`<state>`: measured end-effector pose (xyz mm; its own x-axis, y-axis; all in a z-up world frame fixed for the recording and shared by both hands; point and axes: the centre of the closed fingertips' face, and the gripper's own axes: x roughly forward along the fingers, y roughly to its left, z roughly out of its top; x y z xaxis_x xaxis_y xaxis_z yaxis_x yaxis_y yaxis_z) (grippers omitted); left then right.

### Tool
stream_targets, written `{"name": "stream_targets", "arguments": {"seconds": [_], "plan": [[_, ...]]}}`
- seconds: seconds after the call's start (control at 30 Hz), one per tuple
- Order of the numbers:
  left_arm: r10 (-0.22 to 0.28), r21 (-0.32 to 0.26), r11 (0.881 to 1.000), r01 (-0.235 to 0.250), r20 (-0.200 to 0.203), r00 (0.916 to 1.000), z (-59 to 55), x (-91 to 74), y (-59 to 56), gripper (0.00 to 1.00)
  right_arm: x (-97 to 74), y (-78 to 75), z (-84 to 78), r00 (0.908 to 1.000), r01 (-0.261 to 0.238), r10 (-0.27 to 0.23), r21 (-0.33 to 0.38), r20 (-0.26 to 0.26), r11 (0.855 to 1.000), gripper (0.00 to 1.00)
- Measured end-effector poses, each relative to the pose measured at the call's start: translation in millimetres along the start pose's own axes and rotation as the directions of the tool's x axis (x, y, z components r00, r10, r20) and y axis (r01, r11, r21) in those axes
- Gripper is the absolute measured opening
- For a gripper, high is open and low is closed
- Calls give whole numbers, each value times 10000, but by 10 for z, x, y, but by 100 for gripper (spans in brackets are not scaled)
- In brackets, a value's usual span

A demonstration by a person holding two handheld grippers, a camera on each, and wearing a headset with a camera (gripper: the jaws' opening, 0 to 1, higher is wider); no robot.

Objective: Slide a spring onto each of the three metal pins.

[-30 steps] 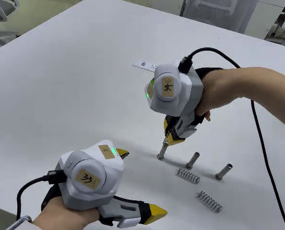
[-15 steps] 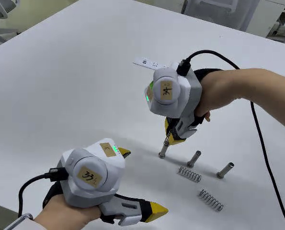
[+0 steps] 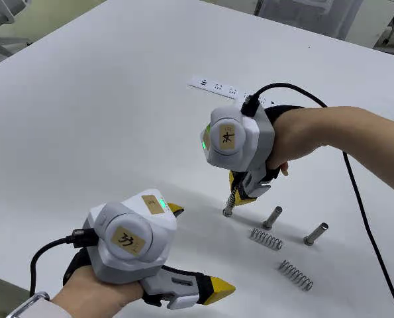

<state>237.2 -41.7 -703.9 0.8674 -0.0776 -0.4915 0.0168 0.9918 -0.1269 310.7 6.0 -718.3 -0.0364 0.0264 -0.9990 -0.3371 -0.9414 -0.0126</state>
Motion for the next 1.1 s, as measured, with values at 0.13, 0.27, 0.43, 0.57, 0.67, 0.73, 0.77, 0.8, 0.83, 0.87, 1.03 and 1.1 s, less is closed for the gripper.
{"name": "stream_targets", "arguments": {"seconds": [0.13, 0.27, 0.43, 0.57, 0.67, 0.73, 0.77, 0.8, 0.83, 0.87, 1.03, 1.1], "plan": [[-9, -10, 10000, 9, -28, 10000, -4, 3, 0, 88, 65, 1, 9, 10000, -41, 41, 22, -13, 10000, 13], [-10, -3, 10000, 10, -28, 10000, 2, 6, -5, 88, 96, -3, 4, 10000, -42, 42, 46, -31, 10000, 13], [-7, -33, 10000, 7, -29, 10000, 2, 8, -3, 88, 110, 0, -6, 10000, -28, 28, 118, -26, 9999, 13], [-26, -11, 10000, 26, -59, 10000, 0, 13, -10, 88, 92, -18, -12, 10000, 18, -19, 177, 25, 9998, 13], [-27, -8, 10000, 27, -60, 10000, -3, 15, -8, 88, 70, -15, -21, 10000, 53, -54, 240, 73, 9997, 13], [-21, -2, 10000, 21, -45, 10000, -5, 14, -3, 88, 62, -12, -19, 9999, 74, -76, 262, 98, 9996, 13], [-23, -7, 10000, 23, -40, 10000, -3, 14, -5, 88, 63, -12, -22, 9999, 89, -92, 275, 95, 9996, 13], [-23, -4, 10000, 23, -39, 10000, -2, 14, -6, 88, 63, -12, -26, 9999, 102, -105, 277, 97, 9996, 14], [-26, -9, 10000, 26, -32, 10000, 1, 13, -9, 88, 57, -9, -28, 9999, 116, -119, 302, 113, 9995, 14], [-25, -17, 10000, 25, -33, 10000, 2, 12, -10, 88, 52, -4, -29, 9999, 112, -116, 326, 127, 9994, 14], [-48, -76, 10000, 49, 60, 10000, 20, 7, -22, 88, 37, -8, -26, 9996, 170, -180, 425, 223, 9990, 17], [-62, -98, 9999, 64, 150, 9999, 34, 7, -25, 87, 17, 9, -25, 9993, 136, -154, 525, 333, 9985, 19]]}}
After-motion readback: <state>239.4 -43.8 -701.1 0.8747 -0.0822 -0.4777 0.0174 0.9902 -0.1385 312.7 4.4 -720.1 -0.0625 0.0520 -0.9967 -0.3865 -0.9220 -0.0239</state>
